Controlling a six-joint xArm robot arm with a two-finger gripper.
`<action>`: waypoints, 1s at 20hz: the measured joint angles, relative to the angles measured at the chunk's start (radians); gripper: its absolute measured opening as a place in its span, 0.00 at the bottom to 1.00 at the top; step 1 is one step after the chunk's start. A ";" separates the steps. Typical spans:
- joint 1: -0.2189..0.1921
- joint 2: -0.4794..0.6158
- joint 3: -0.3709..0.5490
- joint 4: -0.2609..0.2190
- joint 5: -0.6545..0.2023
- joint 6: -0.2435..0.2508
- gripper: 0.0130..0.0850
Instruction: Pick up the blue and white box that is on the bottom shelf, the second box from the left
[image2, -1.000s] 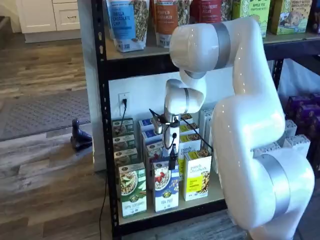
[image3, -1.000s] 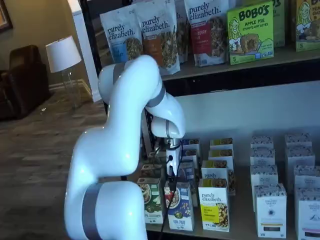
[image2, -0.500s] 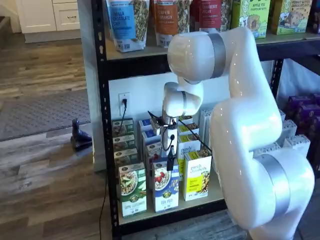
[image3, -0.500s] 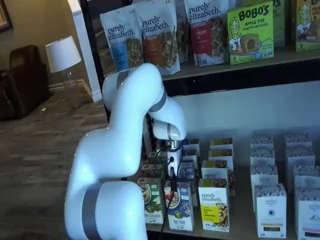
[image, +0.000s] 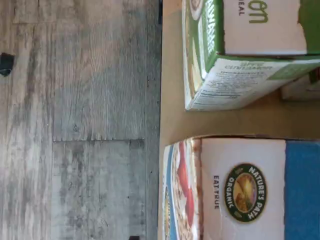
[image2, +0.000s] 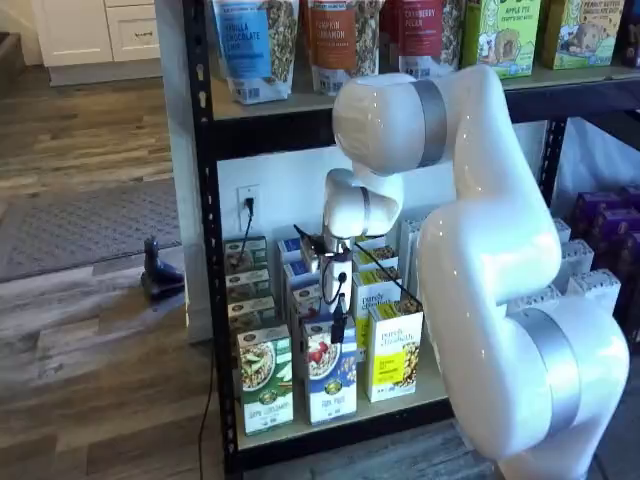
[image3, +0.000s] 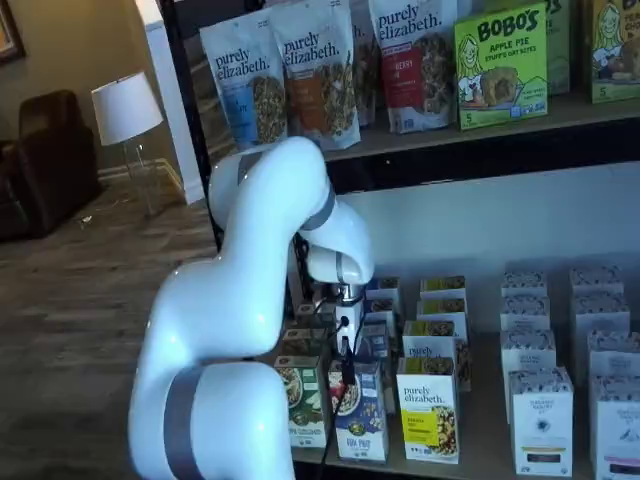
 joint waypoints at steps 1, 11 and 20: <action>-0.001 0.004 -0.007 0.000 0.003 0.000 1.00; -0.007 0.013 -0.036 0.014 0.024 -0.015 1.00; -0.009 0.039 -0.077 -0.011 0.044 0.004 1.00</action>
